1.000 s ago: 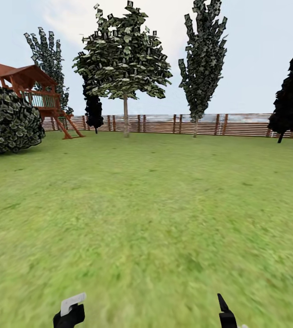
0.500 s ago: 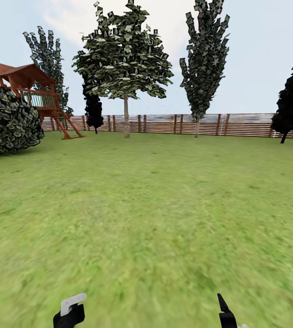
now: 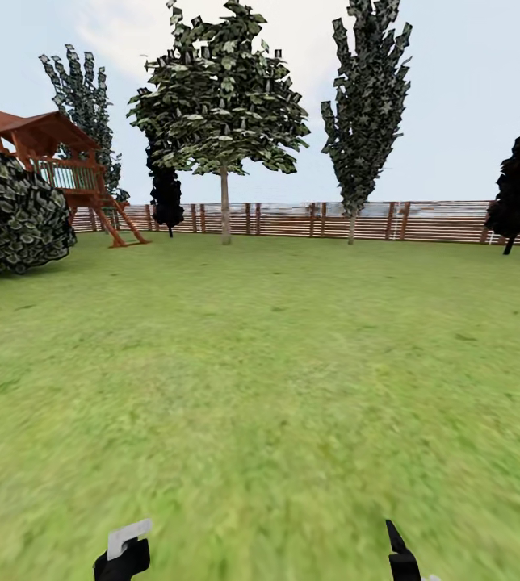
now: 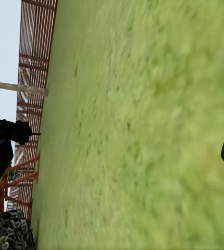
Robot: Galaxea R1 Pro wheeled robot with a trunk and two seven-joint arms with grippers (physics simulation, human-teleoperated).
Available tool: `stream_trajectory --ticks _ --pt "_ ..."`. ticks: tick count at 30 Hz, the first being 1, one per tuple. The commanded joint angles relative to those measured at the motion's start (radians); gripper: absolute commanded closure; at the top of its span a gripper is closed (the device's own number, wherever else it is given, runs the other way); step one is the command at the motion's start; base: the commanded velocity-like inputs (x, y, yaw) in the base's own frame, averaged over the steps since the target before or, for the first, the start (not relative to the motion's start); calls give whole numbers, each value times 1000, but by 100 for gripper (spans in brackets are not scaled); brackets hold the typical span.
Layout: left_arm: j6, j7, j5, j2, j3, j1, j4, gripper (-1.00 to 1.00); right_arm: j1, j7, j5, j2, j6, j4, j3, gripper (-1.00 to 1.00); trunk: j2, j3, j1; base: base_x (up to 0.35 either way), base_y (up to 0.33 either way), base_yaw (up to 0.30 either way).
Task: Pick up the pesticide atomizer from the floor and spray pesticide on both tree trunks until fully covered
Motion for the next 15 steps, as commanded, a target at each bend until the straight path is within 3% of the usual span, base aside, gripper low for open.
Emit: stream_trajectory --ticks 1,15 --pt "0 0 -1 0 0 0 0 100 0 0 0 0 0 0 0 -100 0 0 0 322 118 0" --pt "0 0 -1 0 0 0 0 100 0 0 0 0 0 1 0 -100 0 0 0 322 118 0"
